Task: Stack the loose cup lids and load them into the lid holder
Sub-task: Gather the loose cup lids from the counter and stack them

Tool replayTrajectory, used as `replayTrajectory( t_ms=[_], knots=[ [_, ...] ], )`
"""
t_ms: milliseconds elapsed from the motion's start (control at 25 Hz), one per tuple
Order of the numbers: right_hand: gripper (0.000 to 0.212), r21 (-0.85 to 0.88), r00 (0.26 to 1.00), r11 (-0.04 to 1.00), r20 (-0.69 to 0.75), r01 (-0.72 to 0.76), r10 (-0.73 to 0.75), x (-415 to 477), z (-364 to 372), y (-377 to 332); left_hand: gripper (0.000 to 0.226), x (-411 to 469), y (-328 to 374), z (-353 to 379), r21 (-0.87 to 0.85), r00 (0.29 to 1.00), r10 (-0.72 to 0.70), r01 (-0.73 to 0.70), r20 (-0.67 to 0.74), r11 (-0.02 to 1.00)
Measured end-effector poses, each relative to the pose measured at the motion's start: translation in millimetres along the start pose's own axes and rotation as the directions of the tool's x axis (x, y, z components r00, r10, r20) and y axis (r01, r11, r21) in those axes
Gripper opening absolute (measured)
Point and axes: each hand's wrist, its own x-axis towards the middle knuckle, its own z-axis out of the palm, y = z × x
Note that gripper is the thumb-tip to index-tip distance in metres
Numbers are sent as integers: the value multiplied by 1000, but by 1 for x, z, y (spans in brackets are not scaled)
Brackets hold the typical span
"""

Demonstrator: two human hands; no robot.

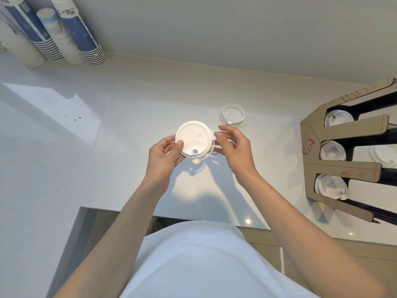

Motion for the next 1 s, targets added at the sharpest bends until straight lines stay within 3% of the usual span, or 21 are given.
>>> replayTrajectory(
  t_ms=[80,240,640,800,1000],
  knots=[
    [26,-49,999,998,-34,-30,28,10,-4,11,39,1,-1,-3,-12,999,-21,21,-24,1000],
    [41,-305,998,950,-36,-65,57,30,-9,40,40,4,-5,-7,-27,997,-54,53,-52,998],
    [79,-702,990,711,71,-37,122,84,-3,71,41,10,-3,-8,-55,991,-84,78,-106,995],
    [79,-809,983,587,119,14,141,93,5,76,40,11,1,-3,-67,989,-91,84,-115,994],
    [68,-854,981,517,144,59,126,96,6,82,40,9,5,1,-57,989,-89,83,-115,995]
  ],
)
